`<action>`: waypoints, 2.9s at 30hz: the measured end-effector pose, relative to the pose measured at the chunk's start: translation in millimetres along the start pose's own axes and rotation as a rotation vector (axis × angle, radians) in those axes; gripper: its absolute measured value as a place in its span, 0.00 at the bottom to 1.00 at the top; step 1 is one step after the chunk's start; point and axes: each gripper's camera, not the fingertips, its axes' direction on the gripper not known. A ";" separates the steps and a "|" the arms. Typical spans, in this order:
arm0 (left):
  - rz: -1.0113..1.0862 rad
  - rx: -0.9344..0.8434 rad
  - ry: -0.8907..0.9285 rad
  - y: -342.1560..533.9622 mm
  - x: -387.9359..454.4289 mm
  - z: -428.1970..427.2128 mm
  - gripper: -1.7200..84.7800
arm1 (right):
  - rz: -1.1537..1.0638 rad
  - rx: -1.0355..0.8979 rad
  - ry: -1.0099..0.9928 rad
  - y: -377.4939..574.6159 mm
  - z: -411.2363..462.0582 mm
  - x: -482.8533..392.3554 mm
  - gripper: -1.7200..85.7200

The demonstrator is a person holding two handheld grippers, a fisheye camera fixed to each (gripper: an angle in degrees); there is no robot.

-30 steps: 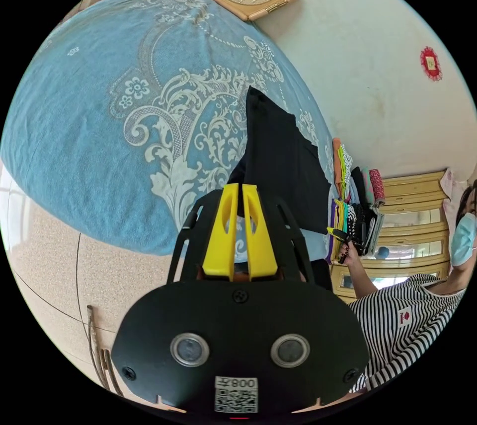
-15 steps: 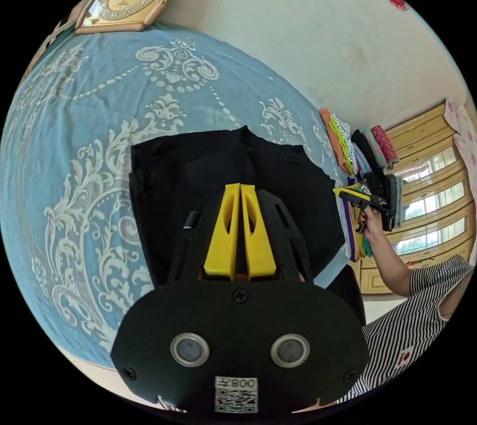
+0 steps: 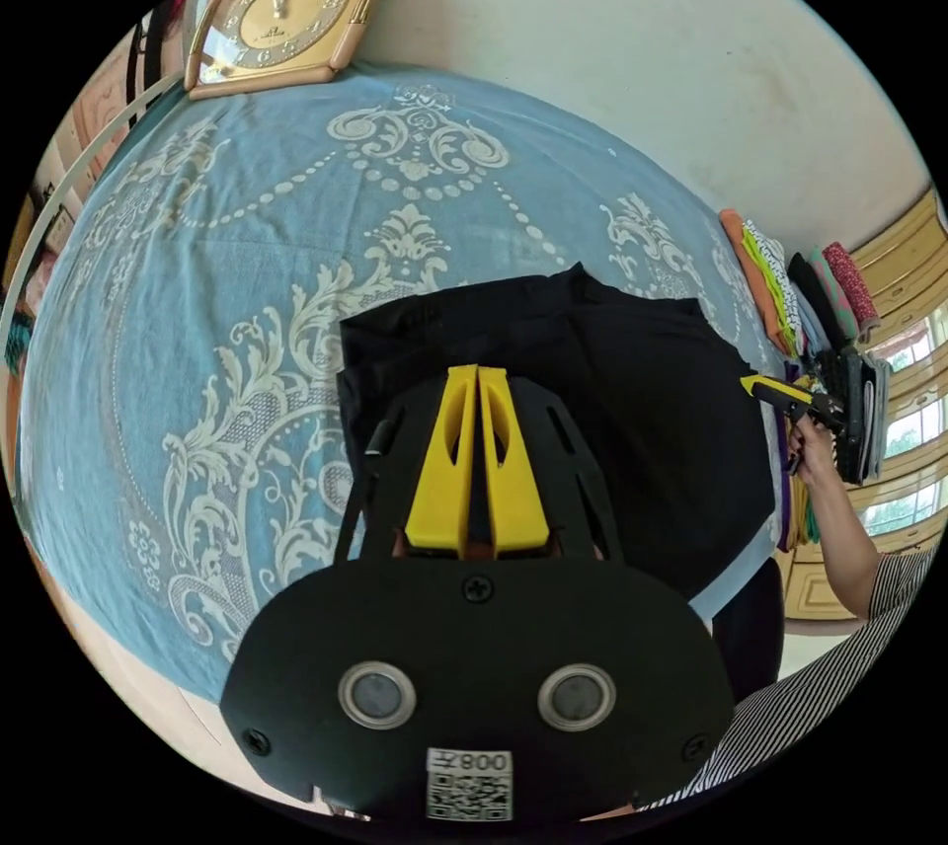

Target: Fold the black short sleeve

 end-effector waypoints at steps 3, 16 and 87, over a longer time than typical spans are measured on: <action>-0.057 0.020 0.042 -0.1 -17.2 -16.5 0.02 | 0.037 -0.001 -0.021 2.5 -3.2 -1.5 0.02; -0.091 0.047 0.044 8.4 -19.5 -74.4 0.02 | 0.081 0.016 -0.021 28.0 -2.3 -26.2 0.02; 0.926 -0.250 0.012 -87.5 807.6 -272.6 0.07 | 0.413 0.074 -0.843 407.0 130.5 17.3 0.03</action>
